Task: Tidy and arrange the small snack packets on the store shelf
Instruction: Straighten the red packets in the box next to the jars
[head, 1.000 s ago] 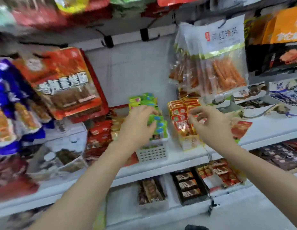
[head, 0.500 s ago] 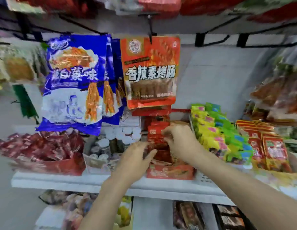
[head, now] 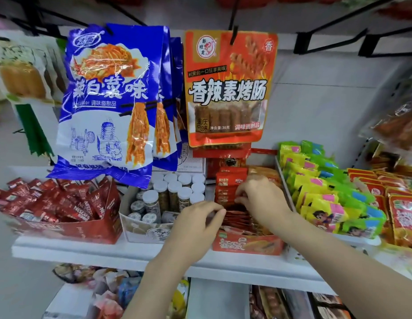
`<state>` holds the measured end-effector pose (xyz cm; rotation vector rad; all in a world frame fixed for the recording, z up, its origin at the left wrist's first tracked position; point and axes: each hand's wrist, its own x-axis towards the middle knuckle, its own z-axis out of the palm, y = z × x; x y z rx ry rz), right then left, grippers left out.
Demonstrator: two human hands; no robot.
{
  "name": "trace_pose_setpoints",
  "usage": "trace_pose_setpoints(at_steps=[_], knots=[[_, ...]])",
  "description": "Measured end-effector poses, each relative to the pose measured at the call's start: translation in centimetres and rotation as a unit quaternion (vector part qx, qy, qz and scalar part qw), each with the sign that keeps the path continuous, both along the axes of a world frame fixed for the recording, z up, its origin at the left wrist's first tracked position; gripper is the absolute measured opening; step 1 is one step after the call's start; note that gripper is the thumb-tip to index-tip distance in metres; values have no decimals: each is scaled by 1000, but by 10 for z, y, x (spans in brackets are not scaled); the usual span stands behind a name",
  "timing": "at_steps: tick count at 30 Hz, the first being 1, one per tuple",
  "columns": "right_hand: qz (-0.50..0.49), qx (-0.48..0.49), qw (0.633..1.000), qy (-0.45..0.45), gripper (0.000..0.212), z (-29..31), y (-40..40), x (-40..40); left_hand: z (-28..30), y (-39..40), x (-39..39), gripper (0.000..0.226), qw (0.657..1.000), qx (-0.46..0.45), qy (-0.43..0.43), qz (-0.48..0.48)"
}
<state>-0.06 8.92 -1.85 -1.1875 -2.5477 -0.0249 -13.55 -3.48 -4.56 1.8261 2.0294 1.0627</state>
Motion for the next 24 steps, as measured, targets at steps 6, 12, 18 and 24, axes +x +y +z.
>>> trace_pose_setpoints(at_steps=[6, 12, 18, 24], knots=[[4, 67, 982, 176, 12, 34, -12, 14, 2, -7, 1, 24, 996, 26, -84, 15], [-24, 10, 908, 418, 6, 72, -15, 43, -1, -3, -4, 26, 991, 27, -129, 20], [-3, -91, 835, 543, 11, 68, -9, 50, 8, -1, -6, 19, 981, 62, -180, 37], [34, -174, 809, 560, 14, 61, -6, 44, 26, 6, 16, 26, 918, 48, -394, -10]])
